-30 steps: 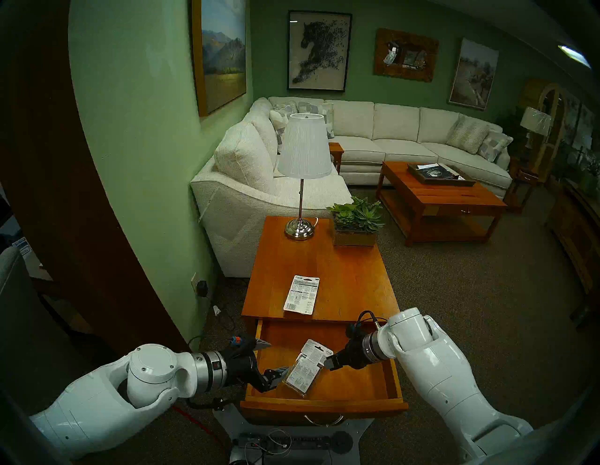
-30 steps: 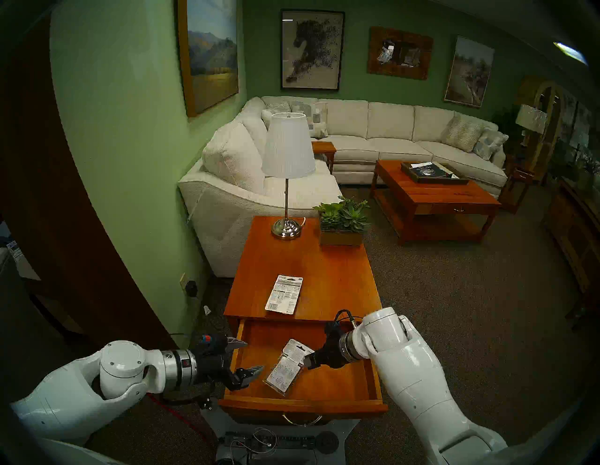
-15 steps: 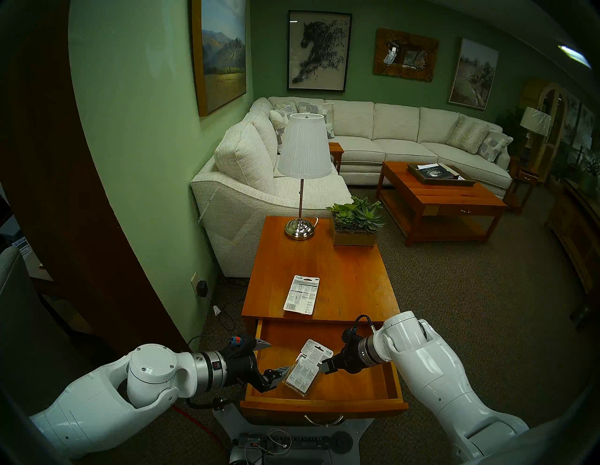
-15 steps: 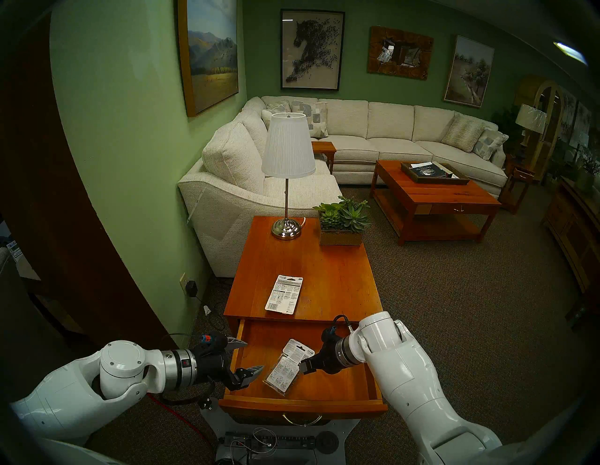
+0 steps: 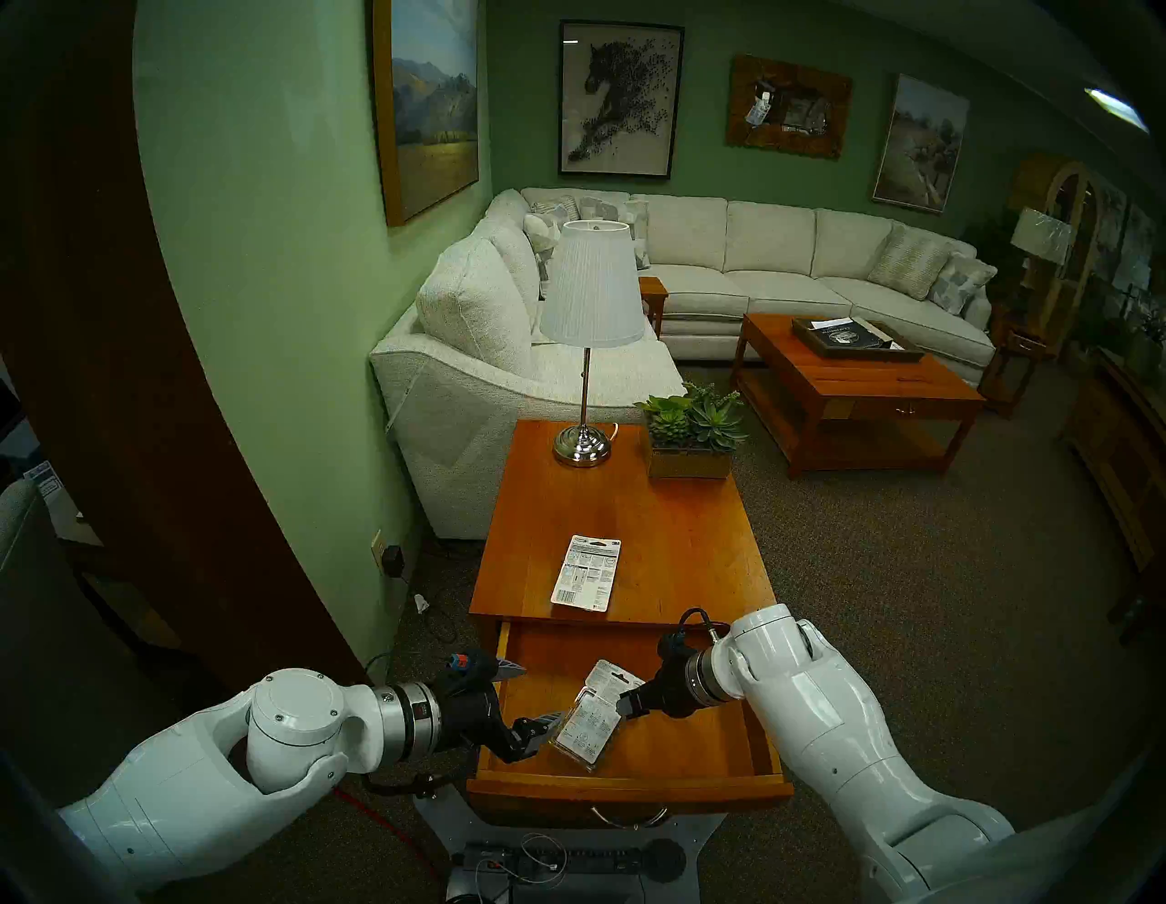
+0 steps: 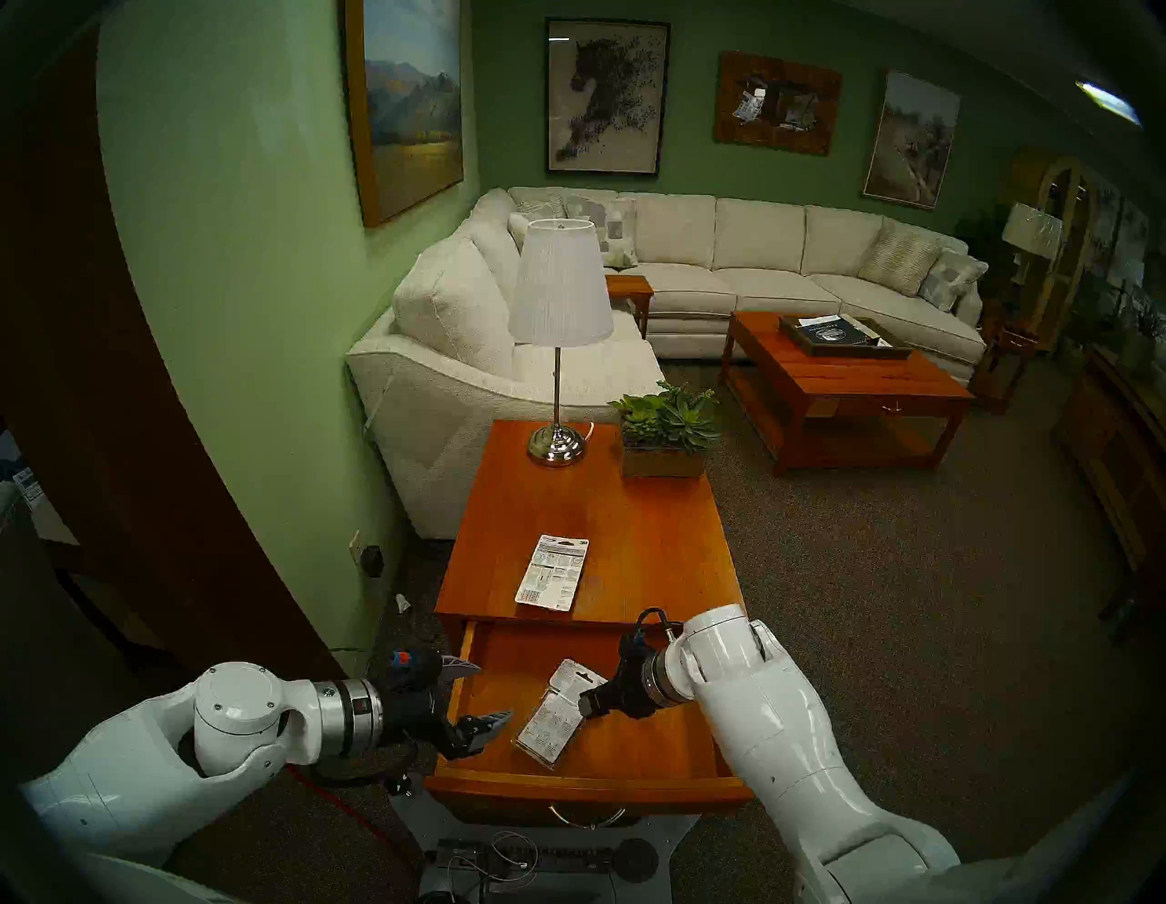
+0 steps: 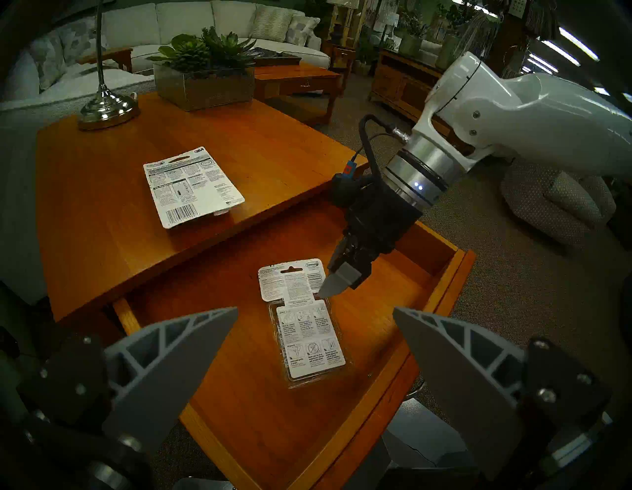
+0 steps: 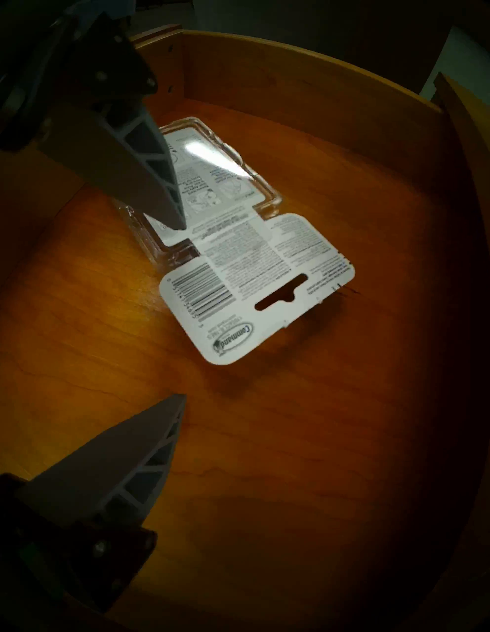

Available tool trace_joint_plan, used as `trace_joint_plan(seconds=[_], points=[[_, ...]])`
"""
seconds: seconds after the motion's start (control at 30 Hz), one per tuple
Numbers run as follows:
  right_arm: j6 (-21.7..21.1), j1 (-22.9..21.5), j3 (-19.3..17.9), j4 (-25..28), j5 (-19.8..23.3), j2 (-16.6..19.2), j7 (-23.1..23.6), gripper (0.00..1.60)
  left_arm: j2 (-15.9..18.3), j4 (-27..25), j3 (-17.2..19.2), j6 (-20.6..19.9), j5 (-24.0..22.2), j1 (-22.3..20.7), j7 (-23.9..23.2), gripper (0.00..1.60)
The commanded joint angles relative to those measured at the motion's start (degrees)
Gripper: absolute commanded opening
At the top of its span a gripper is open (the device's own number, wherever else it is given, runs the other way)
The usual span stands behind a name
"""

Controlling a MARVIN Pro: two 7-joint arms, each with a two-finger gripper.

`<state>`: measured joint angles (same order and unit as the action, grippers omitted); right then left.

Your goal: Open the drawer, take out the contents and close the drawer

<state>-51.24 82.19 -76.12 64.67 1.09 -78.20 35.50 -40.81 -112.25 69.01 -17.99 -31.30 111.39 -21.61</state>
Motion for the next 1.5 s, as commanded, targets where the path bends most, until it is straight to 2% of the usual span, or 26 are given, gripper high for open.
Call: trace_joint_plan(seconds=[0.0,0.33,0.43,0.47,0.57,0.6,0.63,0.67,0.73,0.93,1.13,1.37,1.4,1.47], points=[[1.7,-2.1,-1.0,-0.1,1.4,-0.7,1.3,1.6,0.0,-1.5,0.7,0.6,-0.1,-0.5,0.0,1.6],[1.5,-2.5,-1.2,-0.4,2.1,-0.4,2.6,1.6,0.0,-1.5,0.7,0.7,-0.1,-0.5,0.0,1.6],[1.0,-3.4,-1.1,-2.2,2.1,-0.5,3.0,1.58,0.0,-1.5,0.7,0.7,-0.1,-0.5,0.0,1.6],[1.1,-3.5,-1.0,-2.5,2.2,-0.5,3.3,1.44,0.0,-1.5,0.7,0.7,-0.1,-0.5,0.0,1.6],[1.2,-3.8,-1.0,-3.8,2.5,-0.7,3.7,0.7,0.0,-1.5,0.7,0.7,-0.1,-0.5,0.0,1.6],[1.5,-3.9,-0.9,-4.4,2.4,-0.7,3.9,0.62,0.0,-1.5,0.7,0.7,-0.1,-0.5,0.0,1.6],[1.6,-4.0,-0.8,-4.7,2.4,-0.7,3.9,0.37,0.0,-1.5,0.7,0.7,-0.1,-0.5,0.0,1.6],[1.6,-3.8,-0.7,-4.5,2.4,-0.6,4.0,0.29,0.0,-1.5,0.7,0.7,-0.1,-0.5,0.0,1.6],[1.5,-3.3,-0.7,-3.7,2.4,-0.4,4.2,0.0,0.0,-1.5,0.7,0.7,-0.1,-0.5,0.0,1.6],[-0.2,-0.3,-0.4,2.2,2.3,1.9,5.3,0.0,0.0,-1.5,0.7,0.7,-0.1,-0.5,0.0,1.6],[-2.6,0.7,0.4,6.0,2.3,4.6,7.1,0.0,0.0,-1.4,0.7,0.6,-0.1,-0.6,-0.1,1.6],[-3.8,2.4,-0.2,10.8,2.8,7.4,8.4,0.0,0.0,-1.3,0.6,0.6,-0.1,-0.6,-0.1,1.6],[-3.8,3.5,-0.6,13.0,2.8,8.0,8.3,0.0,0.0,-1.3,0.6,0.6,-0.1,-0.6,-0.1,1.6],[-3.8,3.4,-1.0,13.1,3.2,8.6,8.9,0.0,0.0,-1.3,0.6,0.5,-0.1,-0.6,-0.1,1.6]])
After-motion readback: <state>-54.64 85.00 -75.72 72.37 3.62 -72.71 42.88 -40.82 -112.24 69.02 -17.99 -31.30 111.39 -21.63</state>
